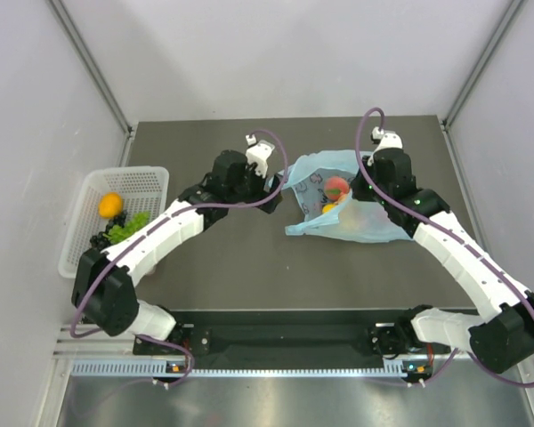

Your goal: Place the fake fruits into the plastic bag and tie a complex knot

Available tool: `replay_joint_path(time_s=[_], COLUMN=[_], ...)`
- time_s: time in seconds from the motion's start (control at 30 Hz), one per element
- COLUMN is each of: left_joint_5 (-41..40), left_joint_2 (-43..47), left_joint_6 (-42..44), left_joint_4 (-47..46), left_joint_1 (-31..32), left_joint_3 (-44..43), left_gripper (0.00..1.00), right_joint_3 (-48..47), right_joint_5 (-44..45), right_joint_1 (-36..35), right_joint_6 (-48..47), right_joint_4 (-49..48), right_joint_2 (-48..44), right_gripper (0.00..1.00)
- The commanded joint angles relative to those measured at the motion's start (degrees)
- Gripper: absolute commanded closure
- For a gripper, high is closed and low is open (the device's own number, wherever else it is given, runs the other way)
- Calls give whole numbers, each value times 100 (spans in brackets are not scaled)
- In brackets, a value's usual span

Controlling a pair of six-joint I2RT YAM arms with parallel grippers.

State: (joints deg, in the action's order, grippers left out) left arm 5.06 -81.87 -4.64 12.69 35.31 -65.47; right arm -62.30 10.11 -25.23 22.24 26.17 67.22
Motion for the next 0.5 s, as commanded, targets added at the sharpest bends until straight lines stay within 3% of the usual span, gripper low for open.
replay_joint_path(time_s=[0.0, 0.33, 0.47], left_joint_5=[444, 584, 206], left_joint_2=[-328, -1612, -1929], left_joint_6=[1035, 1721, 1756], left_joint_4=[165, -319, -679], left_joint_1=[-234, -455, -490], left_joint_3=[-71, -782, -1002], left_gripper=[9, 14, 17], right_joint_3=[-142, -344, -388], right_joint_5=[-132, -150, -176], right_joint_1=[89, 124, 142], right_joint_6=[0, -97, -132], right_joint_4=[-297, -183, -165], right_joint_2=[-34, 19, 37], right_gripper=[100, 100, 100])
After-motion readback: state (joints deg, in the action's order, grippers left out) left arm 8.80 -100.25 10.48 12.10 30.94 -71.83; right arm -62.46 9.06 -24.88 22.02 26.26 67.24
